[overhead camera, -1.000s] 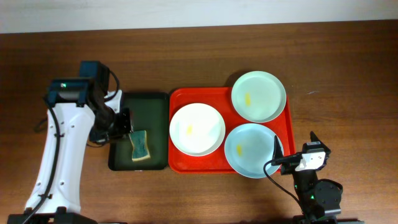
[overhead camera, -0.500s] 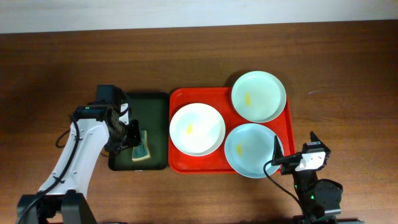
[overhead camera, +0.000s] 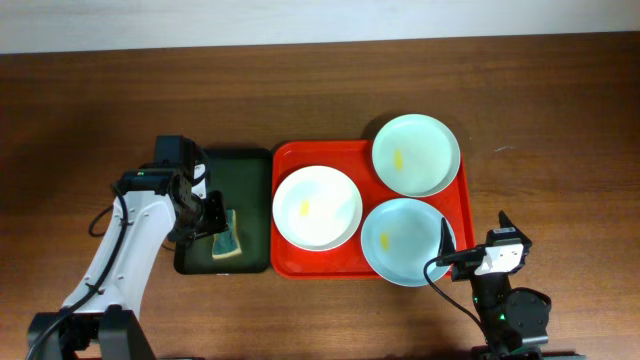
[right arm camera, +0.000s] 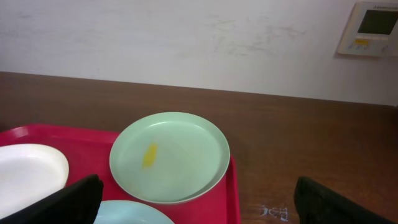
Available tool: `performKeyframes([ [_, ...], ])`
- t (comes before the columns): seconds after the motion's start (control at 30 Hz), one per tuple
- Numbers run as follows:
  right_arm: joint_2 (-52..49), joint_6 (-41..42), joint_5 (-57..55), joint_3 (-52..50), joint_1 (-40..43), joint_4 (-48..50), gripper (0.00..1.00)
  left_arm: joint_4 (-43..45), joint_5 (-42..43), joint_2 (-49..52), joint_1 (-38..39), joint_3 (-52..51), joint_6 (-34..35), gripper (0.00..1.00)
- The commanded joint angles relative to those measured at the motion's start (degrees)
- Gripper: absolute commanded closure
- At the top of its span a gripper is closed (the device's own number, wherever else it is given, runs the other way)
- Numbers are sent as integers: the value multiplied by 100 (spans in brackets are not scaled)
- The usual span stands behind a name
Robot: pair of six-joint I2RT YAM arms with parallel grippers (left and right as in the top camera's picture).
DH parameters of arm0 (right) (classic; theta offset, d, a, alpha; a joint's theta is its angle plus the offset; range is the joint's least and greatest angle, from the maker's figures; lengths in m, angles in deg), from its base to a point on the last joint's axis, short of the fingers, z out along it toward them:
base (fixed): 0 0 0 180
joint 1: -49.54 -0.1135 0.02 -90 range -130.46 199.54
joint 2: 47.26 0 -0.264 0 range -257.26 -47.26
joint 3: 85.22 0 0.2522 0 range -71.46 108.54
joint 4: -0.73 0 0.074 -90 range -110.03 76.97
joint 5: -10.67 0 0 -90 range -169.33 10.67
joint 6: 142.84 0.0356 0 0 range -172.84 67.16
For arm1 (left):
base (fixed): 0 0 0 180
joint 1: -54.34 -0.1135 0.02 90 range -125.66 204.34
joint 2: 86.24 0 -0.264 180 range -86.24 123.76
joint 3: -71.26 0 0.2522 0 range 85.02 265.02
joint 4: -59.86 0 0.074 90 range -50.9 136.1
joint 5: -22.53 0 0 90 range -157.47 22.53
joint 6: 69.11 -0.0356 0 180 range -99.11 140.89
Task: Clean dirty plates on tray and stack at the side
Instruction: 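Lower the left gripper onto the sponge in the green tray and grasp it, then reach the right gripper to the white plate rim and grip it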
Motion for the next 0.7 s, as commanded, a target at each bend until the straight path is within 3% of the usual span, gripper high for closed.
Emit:
performKeyframes([
  [0.0, 37, 20, -35, -37, 48, -35, 2, -7, -79, -66, 22, -39, 13, 56],
  [0.17, 37, 94, 90, -37, 42, -22, 2, -33, -79, -66, 22, -39, 13, 57],
  [0.3, 33, 2144, 608, -24, 42, 17, 2, -7, -59, -66, 22, -39, 13, 77],
  [0.37, 2, 2533, 868, 260, 44, -396, 2, -9, -57, -66, 22, -39, 13, 88],
  [0.4, -59, 2535, 901, 466, 44, -577, 2, -9, -28, -66, 22, -39, 13, 89],
  [0.57, -1513, 2531, 901, 2658, 44, -1836, 2, -7, -17, -66, 22, -39, 11, 82],
  [0.67, -3265, 2448, 999, 4787, 44, -3287, 2, -7, -17, -66, 22, -39, 11, 79],
])
